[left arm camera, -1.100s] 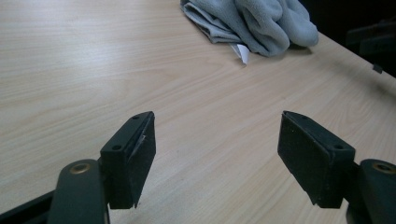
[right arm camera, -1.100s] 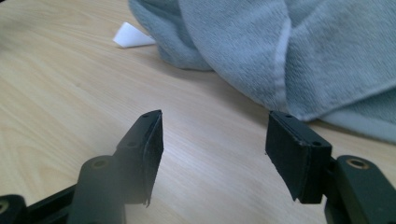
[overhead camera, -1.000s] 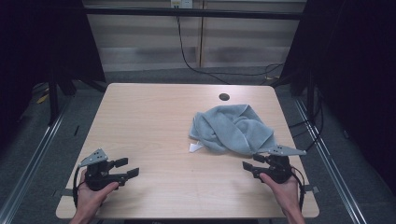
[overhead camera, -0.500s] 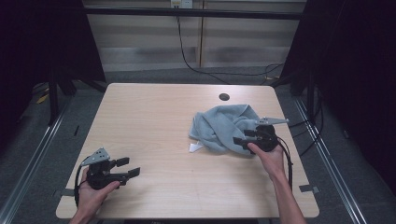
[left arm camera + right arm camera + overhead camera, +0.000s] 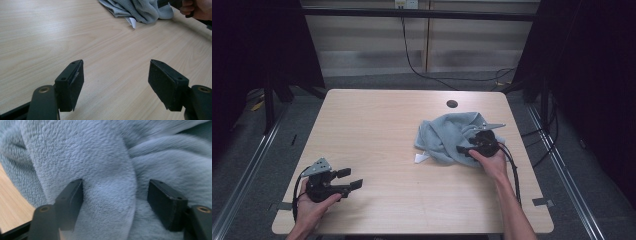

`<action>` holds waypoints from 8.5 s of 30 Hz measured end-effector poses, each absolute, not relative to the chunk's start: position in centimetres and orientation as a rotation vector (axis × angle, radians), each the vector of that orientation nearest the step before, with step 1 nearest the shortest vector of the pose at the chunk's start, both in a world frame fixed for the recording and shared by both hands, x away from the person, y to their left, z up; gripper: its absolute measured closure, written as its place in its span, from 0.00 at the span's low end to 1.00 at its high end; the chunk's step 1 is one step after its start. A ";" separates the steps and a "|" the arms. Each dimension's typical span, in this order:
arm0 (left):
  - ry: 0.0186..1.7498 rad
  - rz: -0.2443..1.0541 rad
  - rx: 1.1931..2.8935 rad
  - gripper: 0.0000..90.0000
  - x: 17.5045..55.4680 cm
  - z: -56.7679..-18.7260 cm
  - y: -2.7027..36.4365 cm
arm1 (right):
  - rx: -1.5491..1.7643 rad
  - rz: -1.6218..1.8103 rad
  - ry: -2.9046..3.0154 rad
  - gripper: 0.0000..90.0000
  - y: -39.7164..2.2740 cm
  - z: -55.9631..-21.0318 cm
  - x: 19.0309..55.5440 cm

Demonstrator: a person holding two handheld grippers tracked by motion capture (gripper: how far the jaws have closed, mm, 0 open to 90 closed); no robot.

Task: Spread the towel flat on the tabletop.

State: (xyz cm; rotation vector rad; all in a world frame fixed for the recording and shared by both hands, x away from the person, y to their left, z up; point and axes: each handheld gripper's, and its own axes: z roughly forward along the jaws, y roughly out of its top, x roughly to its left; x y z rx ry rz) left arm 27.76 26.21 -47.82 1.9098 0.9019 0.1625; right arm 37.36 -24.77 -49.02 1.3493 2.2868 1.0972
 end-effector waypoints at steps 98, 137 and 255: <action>0.754 0.037 2.079 0.93 29.3 -49.8 19.7 | 1.237 1.311 2.348 0.70 -22.5 -48.4 27.9; 0.740 -0.078 2.023 0.93 25.8 -49.2 21.6 | 1.093 1.369 2.477 0.89 -21.0 -48.9 21.8; 0.731 0.097 2.129 0.53 28.3 -50.3 23.6 | 1.276 1.363 2.402 0.95 -19.7 -50.9 32.8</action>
